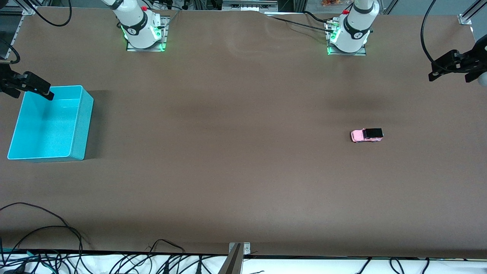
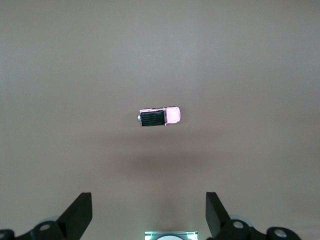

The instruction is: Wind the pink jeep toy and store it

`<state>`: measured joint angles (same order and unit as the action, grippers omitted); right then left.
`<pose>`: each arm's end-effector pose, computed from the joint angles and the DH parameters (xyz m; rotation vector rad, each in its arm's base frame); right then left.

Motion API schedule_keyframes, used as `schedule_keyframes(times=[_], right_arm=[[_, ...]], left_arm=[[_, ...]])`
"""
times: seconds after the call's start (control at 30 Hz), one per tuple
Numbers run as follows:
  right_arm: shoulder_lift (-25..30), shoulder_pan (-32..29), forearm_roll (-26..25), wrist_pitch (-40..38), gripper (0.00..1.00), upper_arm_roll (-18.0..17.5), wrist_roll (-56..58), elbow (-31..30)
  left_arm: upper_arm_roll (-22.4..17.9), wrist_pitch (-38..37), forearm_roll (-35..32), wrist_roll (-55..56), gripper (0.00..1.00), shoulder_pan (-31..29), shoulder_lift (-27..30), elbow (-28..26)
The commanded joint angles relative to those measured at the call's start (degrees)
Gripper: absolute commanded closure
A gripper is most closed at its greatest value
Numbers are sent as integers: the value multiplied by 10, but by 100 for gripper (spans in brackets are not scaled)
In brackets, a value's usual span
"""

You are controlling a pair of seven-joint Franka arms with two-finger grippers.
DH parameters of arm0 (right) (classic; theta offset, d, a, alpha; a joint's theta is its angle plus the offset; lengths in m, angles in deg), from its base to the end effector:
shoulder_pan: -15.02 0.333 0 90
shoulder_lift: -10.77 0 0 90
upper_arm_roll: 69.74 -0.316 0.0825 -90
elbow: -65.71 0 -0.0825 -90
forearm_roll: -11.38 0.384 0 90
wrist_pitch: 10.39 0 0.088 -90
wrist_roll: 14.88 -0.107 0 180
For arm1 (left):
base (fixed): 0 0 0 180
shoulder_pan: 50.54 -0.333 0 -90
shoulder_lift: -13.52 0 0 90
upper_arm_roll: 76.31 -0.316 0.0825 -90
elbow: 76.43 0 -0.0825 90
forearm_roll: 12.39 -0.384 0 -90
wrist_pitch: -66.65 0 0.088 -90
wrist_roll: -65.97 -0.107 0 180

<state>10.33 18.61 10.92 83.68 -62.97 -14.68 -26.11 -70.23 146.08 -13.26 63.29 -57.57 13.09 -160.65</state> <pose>0.5623 -0.0318 0.6115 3.1303 -0.0807 0.0491 0.5373 0.0110 0.6518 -3.1267 0.0440 0.1431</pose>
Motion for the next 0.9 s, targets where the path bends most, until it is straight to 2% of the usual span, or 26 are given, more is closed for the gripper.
schedule_keyframes(times=[0.0, 0.1, 0.3, 0.43, 0.7, 0.87], right_arm=[[-6, -3, 5, -6, 0, -2, 2, 15], [-5, -3, 5, -6, 0, -2, 3, 15], [-6, -3, 5, -6, 0, -2, 3, 15], [-6, -4, 5, -6, 0, -1, 3, 15], [-5, -4, 5, -6, 0, -1, 3, 15], [-6, -4, 5, -6, 0, -1, 3, 15]], left_arm=[[1, 4, 14, -7, 0, 1, -28, 13], [3, 26, 17, -7, 0, -2, -34, 3], [3, 157, 18, -7, 0, -7, 2, -128], [3, 223, 18, -7, 0, -8, 14, -186], [3, 271, 17, -7, 0, -8, 15, -250], [3, 274, 13, -9, 0, -6, 13, -280]])
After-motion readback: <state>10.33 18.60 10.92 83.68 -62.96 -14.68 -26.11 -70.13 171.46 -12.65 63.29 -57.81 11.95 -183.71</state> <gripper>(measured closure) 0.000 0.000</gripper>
